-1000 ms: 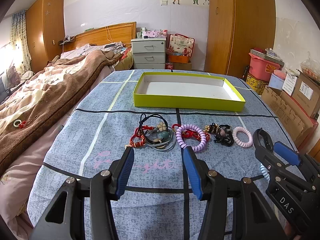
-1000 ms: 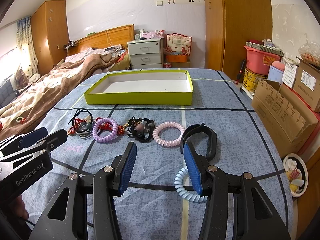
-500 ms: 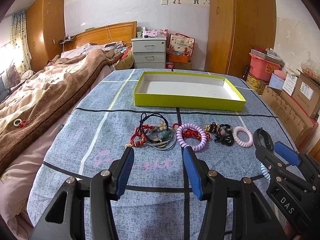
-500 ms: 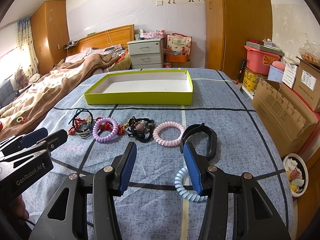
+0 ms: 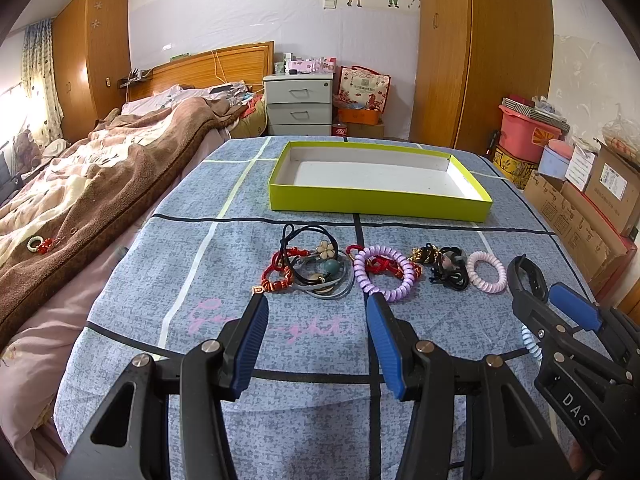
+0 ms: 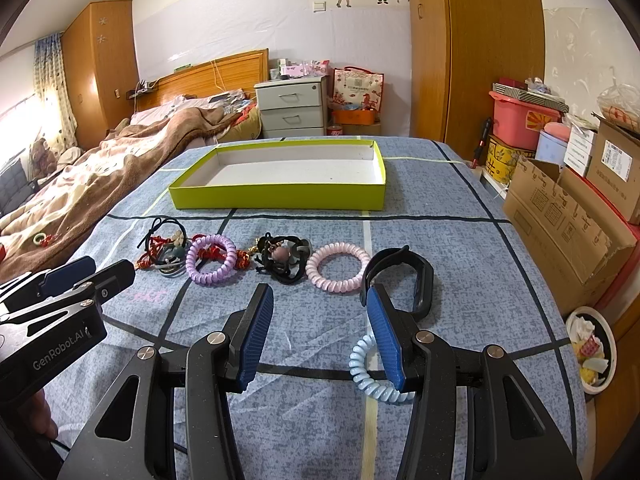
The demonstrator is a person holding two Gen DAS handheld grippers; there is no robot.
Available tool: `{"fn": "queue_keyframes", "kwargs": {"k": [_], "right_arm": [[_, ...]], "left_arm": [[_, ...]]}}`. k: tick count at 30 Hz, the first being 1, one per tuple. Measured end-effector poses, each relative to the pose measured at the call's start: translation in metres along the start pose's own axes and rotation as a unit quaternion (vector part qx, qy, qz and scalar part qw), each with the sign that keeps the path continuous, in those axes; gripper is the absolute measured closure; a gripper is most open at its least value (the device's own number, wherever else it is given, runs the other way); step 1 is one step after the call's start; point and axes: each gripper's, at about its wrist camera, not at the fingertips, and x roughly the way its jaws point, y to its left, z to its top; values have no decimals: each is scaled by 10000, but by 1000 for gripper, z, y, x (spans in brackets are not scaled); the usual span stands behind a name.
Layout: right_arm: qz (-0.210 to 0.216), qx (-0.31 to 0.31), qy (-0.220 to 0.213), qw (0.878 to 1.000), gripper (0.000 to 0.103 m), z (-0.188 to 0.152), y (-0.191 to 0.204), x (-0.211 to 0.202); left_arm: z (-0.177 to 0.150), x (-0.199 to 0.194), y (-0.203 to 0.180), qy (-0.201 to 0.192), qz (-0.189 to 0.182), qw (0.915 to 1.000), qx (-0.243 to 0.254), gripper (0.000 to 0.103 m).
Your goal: Organize jewelry
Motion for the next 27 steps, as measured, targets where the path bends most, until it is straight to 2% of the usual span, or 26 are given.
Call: {"fn": "queue_keyframes", "kwargs": {"k": [11, 16, 21, 27], "right_arm": [[40, 38, -9, 10000, 53, 1, -2, -1], [-57, 276, 50, 9996, 53, 0, -26, -1], [-364, 546, 172, 9977, 53, -4, -55, 1], [-392, 799, 489, 9948, 53, -5, -84, 11]], "left_arm": [[1, 3, 4, 66, -60, 10000, -11, 50], [2, 9, 22, 191, -491, 9982, -300, 50], [2, 17, 36, 323, -595, 9972, -302, 50], [1, 27, 55, 482, -753, 9949, -473, 50]]}}
